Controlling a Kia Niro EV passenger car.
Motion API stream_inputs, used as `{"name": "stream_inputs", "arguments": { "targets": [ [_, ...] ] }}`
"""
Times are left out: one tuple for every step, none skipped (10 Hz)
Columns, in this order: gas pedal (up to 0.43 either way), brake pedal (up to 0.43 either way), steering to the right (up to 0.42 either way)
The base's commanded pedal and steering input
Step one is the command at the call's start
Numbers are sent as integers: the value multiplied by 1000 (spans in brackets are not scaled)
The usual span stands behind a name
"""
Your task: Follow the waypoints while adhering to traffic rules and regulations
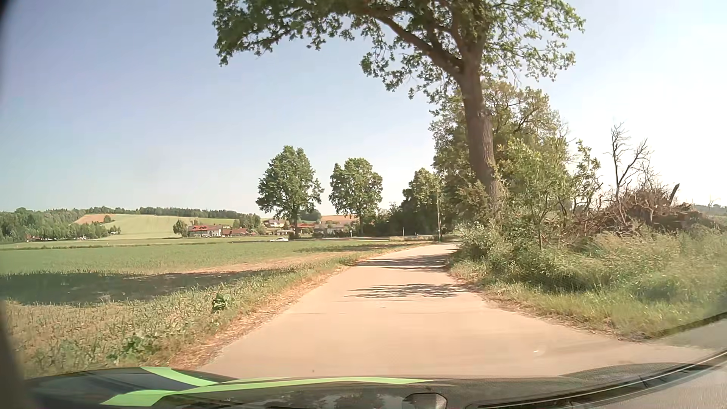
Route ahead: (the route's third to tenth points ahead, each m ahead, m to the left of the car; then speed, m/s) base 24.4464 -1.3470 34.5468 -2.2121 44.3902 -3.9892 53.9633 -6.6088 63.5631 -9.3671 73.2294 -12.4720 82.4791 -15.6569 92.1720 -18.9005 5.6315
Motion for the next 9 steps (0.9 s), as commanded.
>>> {"name": "stream_inputs", "arguments": {
  "targets": [
    [169, 0, -9],
    [169, 0, -7],
    [169, 0, -6],
    [169, 0, -5],
    [169, 0, -4],
    [169, 0, -4],
    [169, 0, -3],
    [169, 0, -2],
    [169, 0, -1]
  ]
}}
